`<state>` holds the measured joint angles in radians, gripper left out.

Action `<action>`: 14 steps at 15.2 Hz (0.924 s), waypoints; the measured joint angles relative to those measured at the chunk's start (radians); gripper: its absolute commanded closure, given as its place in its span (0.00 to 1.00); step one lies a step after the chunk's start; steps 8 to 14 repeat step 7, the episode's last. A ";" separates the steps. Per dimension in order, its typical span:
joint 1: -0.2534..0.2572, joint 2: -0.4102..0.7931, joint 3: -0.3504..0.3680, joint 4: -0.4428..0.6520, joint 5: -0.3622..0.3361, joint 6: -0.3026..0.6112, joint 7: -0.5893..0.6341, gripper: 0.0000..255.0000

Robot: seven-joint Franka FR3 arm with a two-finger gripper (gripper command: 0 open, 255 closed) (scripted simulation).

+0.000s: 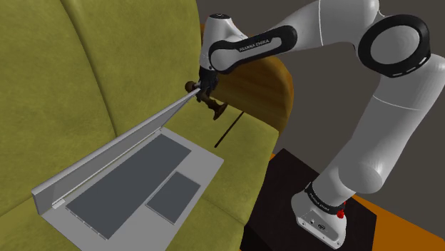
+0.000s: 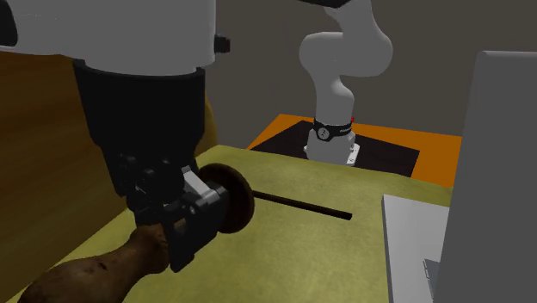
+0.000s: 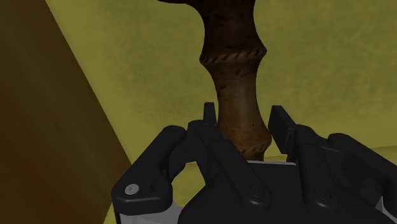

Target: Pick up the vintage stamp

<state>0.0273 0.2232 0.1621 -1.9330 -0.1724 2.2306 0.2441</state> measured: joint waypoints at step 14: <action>-0.002 -0.036 0.003 0.046 0.016 -0.081 -0.017 1.00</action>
